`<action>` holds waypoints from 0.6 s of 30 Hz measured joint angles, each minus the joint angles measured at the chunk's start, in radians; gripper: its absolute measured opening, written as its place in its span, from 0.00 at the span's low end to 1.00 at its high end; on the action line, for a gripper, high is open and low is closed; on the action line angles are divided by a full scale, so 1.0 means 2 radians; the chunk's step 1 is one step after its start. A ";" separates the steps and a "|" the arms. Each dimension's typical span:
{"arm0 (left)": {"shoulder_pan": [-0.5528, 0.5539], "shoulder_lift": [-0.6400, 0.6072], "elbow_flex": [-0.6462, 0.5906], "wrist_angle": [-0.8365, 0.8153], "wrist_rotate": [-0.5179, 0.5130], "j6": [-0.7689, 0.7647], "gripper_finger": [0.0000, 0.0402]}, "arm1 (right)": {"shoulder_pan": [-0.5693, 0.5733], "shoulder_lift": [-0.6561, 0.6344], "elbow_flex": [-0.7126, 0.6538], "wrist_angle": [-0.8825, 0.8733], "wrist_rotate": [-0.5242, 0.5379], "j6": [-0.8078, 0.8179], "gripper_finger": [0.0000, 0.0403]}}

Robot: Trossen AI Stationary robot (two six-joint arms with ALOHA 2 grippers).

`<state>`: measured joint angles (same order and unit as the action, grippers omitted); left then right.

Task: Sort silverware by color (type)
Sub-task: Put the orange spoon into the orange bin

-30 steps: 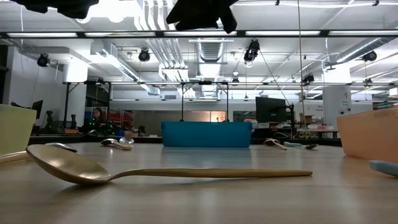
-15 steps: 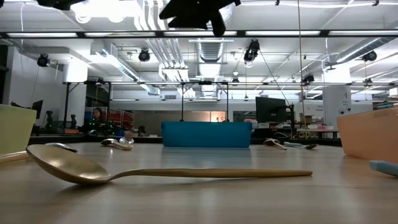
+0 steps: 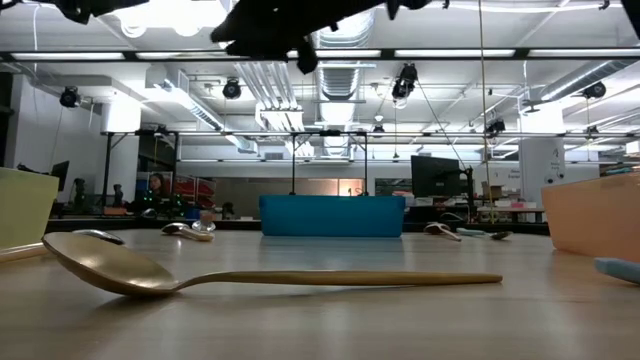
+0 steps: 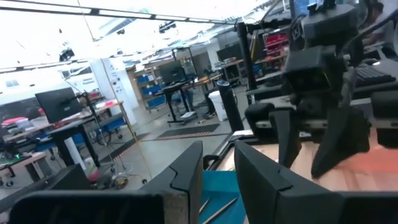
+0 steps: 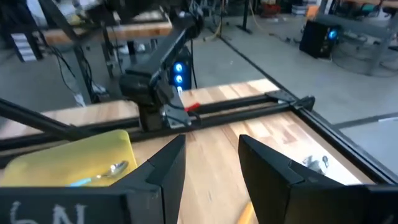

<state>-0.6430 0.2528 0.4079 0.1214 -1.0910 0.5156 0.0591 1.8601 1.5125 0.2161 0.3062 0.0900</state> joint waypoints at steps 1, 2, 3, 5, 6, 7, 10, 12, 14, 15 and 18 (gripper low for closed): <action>0.000 -0.004 -0.002 -0.002 0.000 0.000 0.19 | -0.002 0.008 0.014 -0.014 0.000 -0.001 0.34; 0.000 -0.007 -0.003 -0.003 0.000 0.000 0.19 | -0.004 0.015 0.027 -0.034 0.000 -0.002 0.34; 0.000 -0.010 -0.005 -0.004 0.000 -0.001 0.19 | -0.006 0.023 0.041 -0.047 0.000 -0.002 0.34; 0.000 -0.014 -0.009 -0.006 0.000 -0.001 0.19 | -0.010 0.038 0.068 -0.070 0.000 -0.002 0.34; 0.000 -0.015 -0.011 -0.006 0.000 -0.001 0.19 | -0.012 0.045 0.080 -0.088 0.000 -0.002 0.34; 0.000 -0.016 -0.013 -0.007 0.000 -0.001 0.19 | -0.013 0.054 0.094 -0.101 0.000 -0.002 0.34; 0.000 -0.016 -0.017 -0.008 0.000 0.000 0.19 | -0.018 0.080 0.135 -0.149 0.000 -0.006 0.34; 0.000 -0.016 -0.017 -0.008 0.000 0.004 0.19 | -0.020 0.098 0.162 -0.162 0.000 -0.014 0.34; 0.000 -0.017 -0.017 -0.008 0.000 0.011 0.19 | -0.023 0.118 0.188 -0.180 0.001 -0.028 0.34; 0.000 -0.017 -0.017 -0.008 0.000 0.014 0.19 | -0.024 0.129 0.201 -0.183 0.001 -0.032 0.34; 0.000 -0.021 -0.017 -0.009 0.000 0.017 0.19 | -0.029 0.163 0.242 -0.213 0.002 -0.039 0.34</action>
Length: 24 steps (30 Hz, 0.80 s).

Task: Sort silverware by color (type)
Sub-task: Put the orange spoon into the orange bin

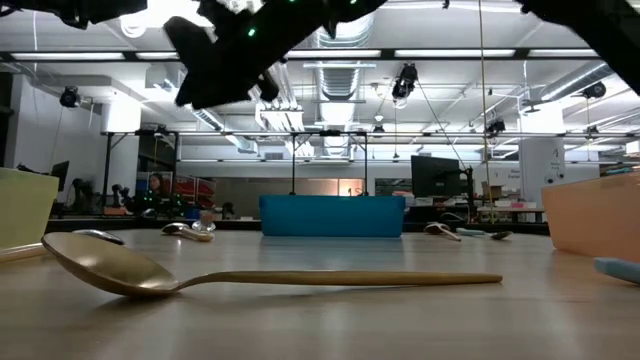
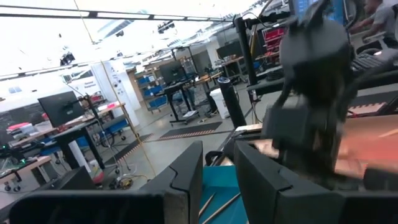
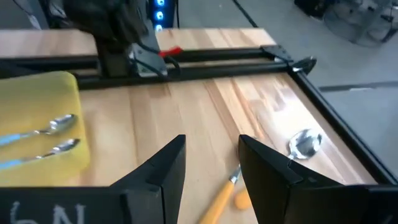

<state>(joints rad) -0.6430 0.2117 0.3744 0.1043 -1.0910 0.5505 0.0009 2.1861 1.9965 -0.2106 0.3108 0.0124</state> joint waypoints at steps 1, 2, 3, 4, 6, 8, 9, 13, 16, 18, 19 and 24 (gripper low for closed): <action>0.000 -0.001 0.000 0.000 0.000 0.001 0.19 | -0.002 0.011 0.012 -0.008 0.000 0.000 0.34; 0.000 -0.001 0.001 0.000 0.000 0.001 0.19 | -0.004 0.020 0.023 -0.018 0.001 0.000 0.34; 0.000 -0.002 0.002 0.000 0.000 0.001 0.19 | -0.006 0.030 0.033 -0.024 0.002 0.000 0.34; 0.000 -0.003 0.002 0.000 0.000 0.001 0.19 | -0.008 0.038 0.042 -0.028 0.002 0.002 0.34; 0.000 -0.004 0.002 0.000 0.000 0.001 0.19 | -0.010 0.054 0.057 -0.044 0.002 0.008 0.34; 0.000 -0.004 0.002 0.000 0.000 0.001 0.19 | -0.013 0.069 0.070 -0.060 0.002 0.017 0.34; 0.000 -0.004 0.002 0.000 0.000 0.001 0.19 | -0.014 0.076 0.075 -0.069 0.002 0.021 0.34; 0.000 -0.004 0.002 0.000 0.000 0.008 0.19 | -0.017 0.096 0.083 -0.080 0.002 0.038 0.34; 0.000 -0.004 0.002 0.000 0.000 0.009 0.19 | -0.019 0.103 0.083 -0.084 0.002 0.048 0.34; 0.000 -0.004 0.002 0.000 0.000 0.009 0.19 | -0.021 0.103 0.075 -0.084 0.002 0.051 0.34; 0.000 -0.004 0.002 0.000 0.000 0.009 0.19 | -0.022 0.103 0.073 -0.085 0.002 0.053 0.34; 0.000 -0.005 0.002 0.000 0.000 0.009 0.19 | -0.024 0.103 0.070 -0.090 0.002 0.055 0.34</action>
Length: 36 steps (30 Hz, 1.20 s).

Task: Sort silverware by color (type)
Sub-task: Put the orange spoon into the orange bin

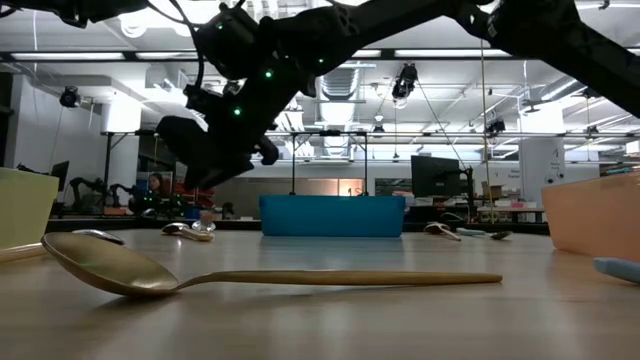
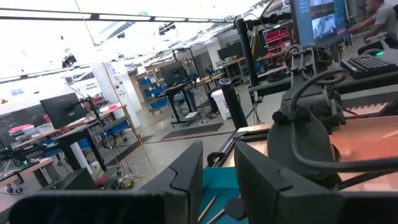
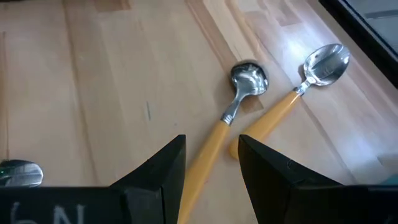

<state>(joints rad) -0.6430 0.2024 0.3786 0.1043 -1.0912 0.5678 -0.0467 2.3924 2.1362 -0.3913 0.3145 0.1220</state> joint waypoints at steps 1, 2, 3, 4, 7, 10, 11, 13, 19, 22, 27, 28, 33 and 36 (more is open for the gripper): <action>0.000 0.000 0.000 0.000 0.000 0.000 0.19 | 0.000 0.000 -0.002 0.002 0.000 0.001 0.34; 0.000 -0.001 0.000 0.000 0.000 0.000 0.19 | 0.000 0.000 -0.004 0.003 0.000 0.001 0.34; 0.000 -0.001 0.000 0.000 0.000 0.000 0.19 | 0.000 0.000 -0.005 0.001 0.000 0.001 0.34; 0.000 -0.001 0.000 0.000 0.000 0.000 0.19 | 0.000 0.000 -0.006 0.001 0.000 0.001 0.34; 0.000 -0.001 0.000 0.000 0.000 0.000 0.19 | 0.000 0.000 -0.010 0.004 0.000 0.001 0.34; 0.000 -0.001 0.000 0.000 0.000 0.000 0.19 | 0.000 -0.001 -0.017 0.005 0.000 0.005 0.34; 0.000 -0.001 0.000 0.000 0.000 0.000 0.19 | 0.000 -0.001 -0.021 0.005 0.000 0.006 0.34; 0.000 -0.001 0.000 0.000 0.000 0.000 0.19 | 0.000 -0.001 -0.031 0.011 0.000 0.008 0.34; 0.000 -0.001 0.000 0.000 0.000 0.000 0.19 | 0.000 -0.001 -0.057 0.021 0.000 0.022 0.34; 0.000 -0.001 0.000 0.000 0.000 0.000 0.19 | 0.000 -0.001 -0.072 0.035 0.000 0.022 0.34; 0.000 -0.001 0.000 0.000 0.000 0.000 0.19 | 0.000 -0.001 -0.096 0.065 0.000 0.028 0.34; 0.000 -0.001 0.000 0.000 0.000 0.000 0.19 | 0.000 -0.001 -0.099 0.071 0.001 0.031 0.34; 0.000 -0.001 0.000 0.000 0.000 0.000 0.19 | 0.000 -0.003 -0.119 0.092 0.002 0.034 0.34; 0.000 -0.001 0.000 0.000 0.000 0.000 0.19 | 0.000 -0.004 -0.123 0.092 0.002 0.044 0.34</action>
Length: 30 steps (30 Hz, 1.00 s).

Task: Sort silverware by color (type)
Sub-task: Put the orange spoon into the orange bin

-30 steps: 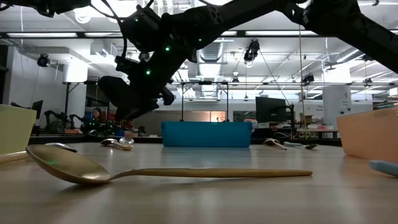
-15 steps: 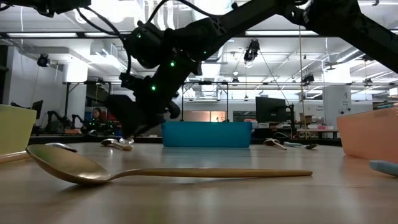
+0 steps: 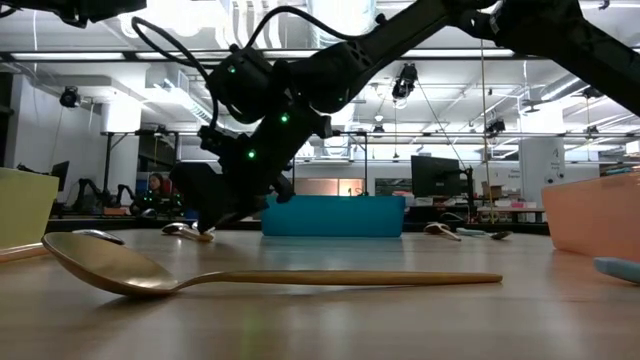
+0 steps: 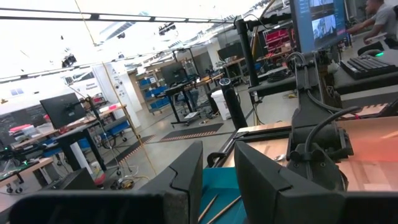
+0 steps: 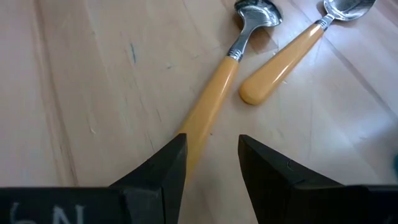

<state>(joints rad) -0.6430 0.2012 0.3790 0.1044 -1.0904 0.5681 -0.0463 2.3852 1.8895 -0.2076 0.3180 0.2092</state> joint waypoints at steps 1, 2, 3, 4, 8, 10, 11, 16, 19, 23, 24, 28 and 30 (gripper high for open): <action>0.000 0.000 0.000 0.000 0.000 0.000 0.19 | 0.000 0.000 -0.001 0.000 0.000 0.001 0.34; 0.000 0.000 0.000 0.000 0.000 0.000 0.19 | 0.000 0.000 -0.001 0.000 0.000 0.002 0.34; 0.000 0.000 0.000 0.000 0.000 0.000 0.19 | 0.000 0.000 -0.001 0.000 0.000 0.002 0.34; 0.000 0.000 0.000 0.000 0.000 0.000 0.19 | 0.000 0.000 -0.002 0.001 0.000 0.002 0.34; 0.000 0.000 0.000 0.000 0.000 0.000 0.19 | 0.000 0.000 -0.005 0.010 0.000 0.001 0.34; 0.000 0.000 0.000 0.000 0.000 0.000 0.19 | 0.000 0.000 -0.006 0.013 -0.001 0.001 0.34; 0.000 0.000 0.000 0.000 0.000 0.000 0.19 | 0.000 0.000 -0.006 0.014 -0.001 0.001 0.34; 0.000 0.000 0.000 0.000 0.000 0.000 0.19 | 0.000 0.000 -0.010 0.019 -0.001 0.001 0.34; 0.000 0.000 0.000 0.000 0.000 0.000 0.19 | 0.000 0.001 -0.013 0.024 -0.001 0.000 0.34; 0.000 0.000 0.000 0.000 0.000 0.000 0.19 | 0.000 0.002 -0.016 0.059 -0.002 -0.007 0.34; 0.000 0.000 0.000 0.000 0.000 0.000 0.19 | -0.001 0.003 -0.016 0.069 -0.002 -0.010 0.34; 0.000 0.000 0.000 0.000 0.000 0.000 0.19 | -0.001 0.003 -0.010 0.083 -0.002 -0.018 0.34; 0.000 0.000 0.000 0.000 0.000 0.000 0.19 | -0.001 0.003 -0.009 0.090 0.000 -0.018 0.34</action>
<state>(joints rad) -0.6430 0.2012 0.3790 0.1046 -1.0899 0.5688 -0.0490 2.3912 1.8722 -0.0274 0.3178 0.1723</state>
